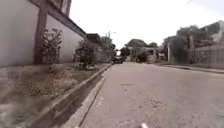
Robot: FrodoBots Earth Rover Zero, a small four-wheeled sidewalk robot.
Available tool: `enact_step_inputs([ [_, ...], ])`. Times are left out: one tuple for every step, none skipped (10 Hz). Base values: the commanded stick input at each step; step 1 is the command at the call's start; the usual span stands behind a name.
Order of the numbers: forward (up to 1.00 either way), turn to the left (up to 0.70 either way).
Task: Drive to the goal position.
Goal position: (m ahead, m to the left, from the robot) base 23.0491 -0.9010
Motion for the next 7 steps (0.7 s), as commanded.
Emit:
enact_step_inputs([
  [0.70, -0.05],
  [0.70, -0.23],
  [0.70, -0.32],
  [0.70, -0.33],
  [0.70, 0.00],
  [0.70, 0.00],
  [0.70, 0.00],
])
